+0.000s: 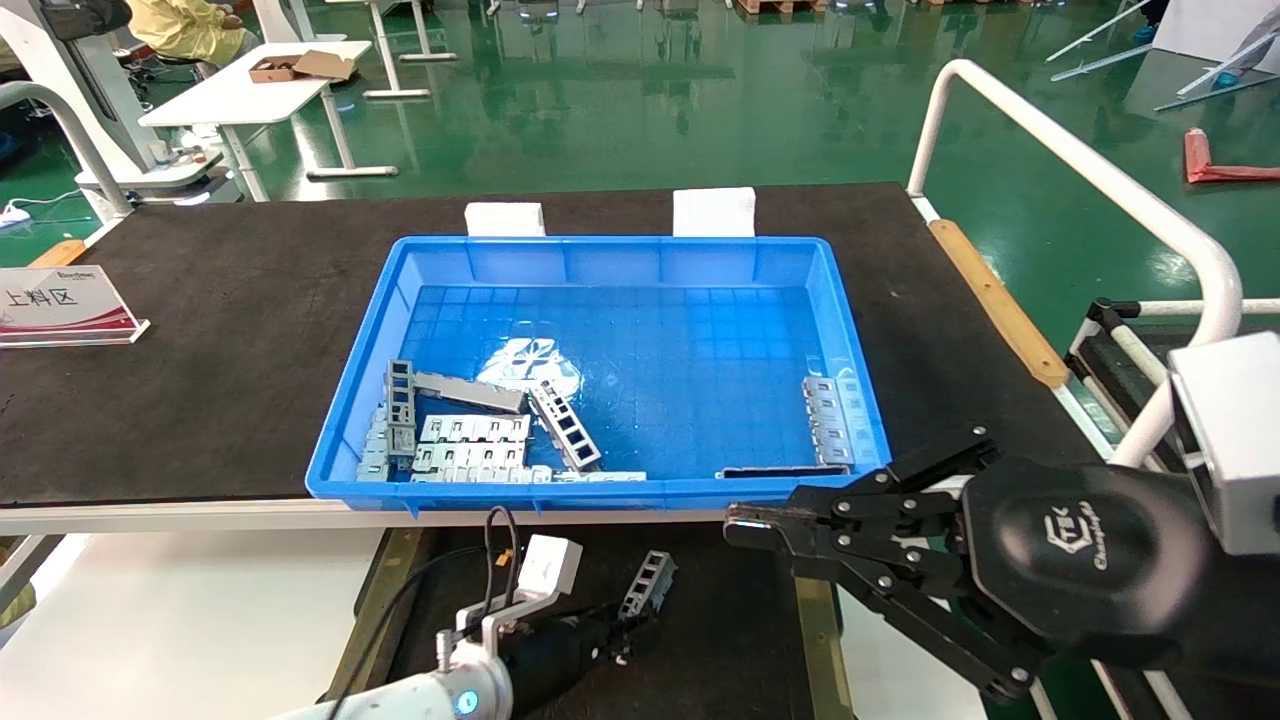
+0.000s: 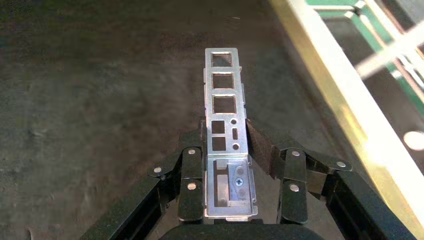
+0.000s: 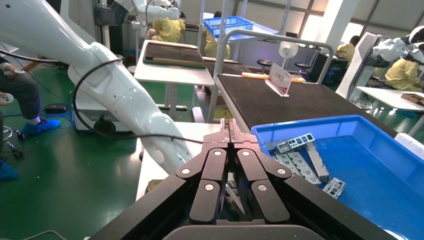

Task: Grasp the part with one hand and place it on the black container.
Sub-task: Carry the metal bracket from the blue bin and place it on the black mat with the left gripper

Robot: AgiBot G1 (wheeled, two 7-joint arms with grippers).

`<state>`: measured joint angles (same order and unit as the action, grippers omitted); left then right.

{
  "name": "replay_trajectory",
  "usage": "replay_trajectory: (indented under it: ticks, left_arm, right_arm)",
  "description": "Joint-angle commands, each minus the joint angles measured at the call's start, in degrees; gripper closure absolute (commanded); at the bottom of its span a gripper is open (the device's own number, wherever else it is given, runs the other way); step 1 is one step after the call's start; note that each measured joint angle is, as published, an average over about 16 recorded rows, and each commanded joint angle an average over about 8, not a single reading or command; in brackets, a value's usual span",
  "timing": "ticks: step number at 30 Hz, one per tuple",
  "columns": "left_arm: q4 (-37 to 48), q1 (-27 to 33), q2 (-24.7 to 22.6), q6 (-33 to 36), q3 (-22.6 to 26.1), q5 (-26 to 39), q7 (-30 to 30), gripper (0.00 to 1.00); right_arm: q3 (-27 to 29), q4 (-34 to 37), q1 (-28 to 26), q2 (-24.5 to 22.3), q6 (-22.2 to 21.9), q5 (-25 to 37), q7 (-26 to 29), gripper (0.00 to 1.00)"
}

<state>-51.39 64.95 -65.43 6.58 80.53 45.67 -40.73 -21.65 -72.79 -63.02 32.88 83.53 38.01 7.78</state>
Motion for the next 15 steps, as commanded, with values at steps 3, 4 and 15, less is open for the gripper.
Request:
replay_trajectory:
  ticks: [3, 4, 15]
  left_arm:
    - [4.78, 1.04, -3.82, -2.92, 2.40, -1.31, -3.20, 1.00]
    - [5.69, 1.28, -4.48, -3.41, 2.88, -1.79, -3.93, 1.00]
    - [12.62, 3.57, -9.08, -5.90, 8.37, -8.67, -12.03, 1.00]
  right_arm:
    - [0.00, 0.00, 0.00, 0.00, 0.00, 0.00, 0.00, 1.00]
    - [0.00, 0.00, 0.00, 0.00, 0.00, 0.00, 0.00, 1.00]
    - [-0.01, 0.00, 0.00, 0.00, 0.00, -0.01, 0.00, 1.00]
